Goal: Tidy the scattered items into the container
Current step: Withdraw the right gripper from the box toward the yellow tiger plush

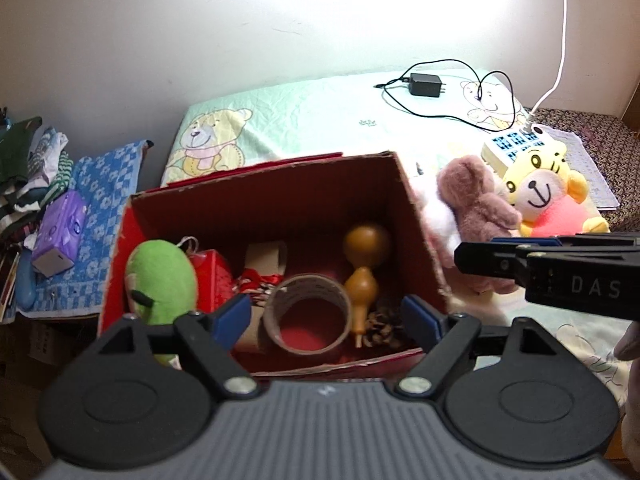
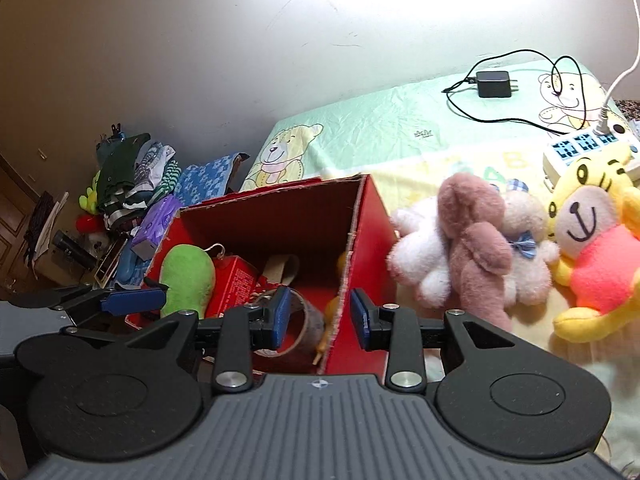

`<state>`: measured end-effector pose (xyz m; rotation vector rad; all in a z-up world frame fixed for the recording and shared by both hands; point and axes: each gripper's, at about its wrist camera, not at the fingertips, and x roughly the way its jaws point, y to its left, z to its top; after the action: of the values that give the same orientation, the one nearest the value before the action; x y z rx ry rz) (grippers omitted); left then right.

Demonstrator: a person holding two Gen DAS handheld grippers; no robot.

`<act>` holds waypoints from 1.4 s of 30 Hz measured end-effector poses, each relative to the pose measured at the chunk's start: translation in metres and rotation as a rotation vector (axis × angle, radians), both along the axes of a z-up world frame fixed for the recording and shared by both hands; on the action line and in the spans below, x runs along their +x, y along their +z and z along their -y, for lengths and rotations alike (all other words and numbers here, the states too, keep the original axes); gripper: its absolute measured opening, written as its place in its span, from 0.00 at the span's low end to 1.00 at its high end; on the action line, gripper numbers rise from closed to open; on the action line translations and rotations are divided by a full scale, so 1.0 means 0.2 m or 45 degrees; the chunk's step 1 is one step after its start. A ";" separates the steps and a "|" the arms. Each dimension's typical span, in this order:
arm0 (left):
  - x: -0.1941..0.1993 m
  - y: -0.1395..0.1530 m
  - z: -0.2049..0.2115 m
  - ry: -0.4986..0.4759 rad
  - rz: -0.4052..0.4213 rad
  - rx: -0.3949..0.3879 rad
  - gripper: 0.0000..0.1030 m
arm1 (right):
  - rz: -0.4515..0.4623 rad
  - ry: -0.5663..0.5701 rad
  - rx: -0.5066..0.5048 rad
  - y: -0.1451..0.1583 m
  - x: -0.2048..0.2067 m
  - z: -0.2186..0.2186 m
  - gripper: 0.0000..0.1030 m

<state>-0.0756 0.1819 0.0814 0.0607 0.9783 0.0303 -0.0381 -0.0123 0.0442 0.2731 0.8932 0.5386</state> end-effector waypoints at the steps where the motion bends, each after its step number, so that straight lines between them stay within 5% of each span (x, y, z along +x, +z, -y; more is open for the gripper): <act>1: 0.01 -0.01 0.05 -0.003 -0.004 0.005 0.83 | -0.006 -0.006 0.000 -0.01 0.00 0.05 0.35; 16: 0.11 -0.17 0.42 0.072 -0.097 0.075 0.83 | -0.094 0.028 -0.018 -0.14 0.06 0.39 0.41; 32: 0.22 -0.24 0.51 -0.046 -0.157 0.115 0.85 | -0.154 -0.111 -0.010 -0.21 0.10 0.49 0.41; 42: 0.20 -0.21 0.68 -0.137 -0.097 0.142 0.88 | -0.163 -0.185 -0.070 -0.24 0.08 0.61 0.41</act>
<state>-0.0364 0.0456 0.0395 0.2181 1.0476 -0.0165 -0.0220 -0.1350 -0.0048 0.3221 1.0023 0.3646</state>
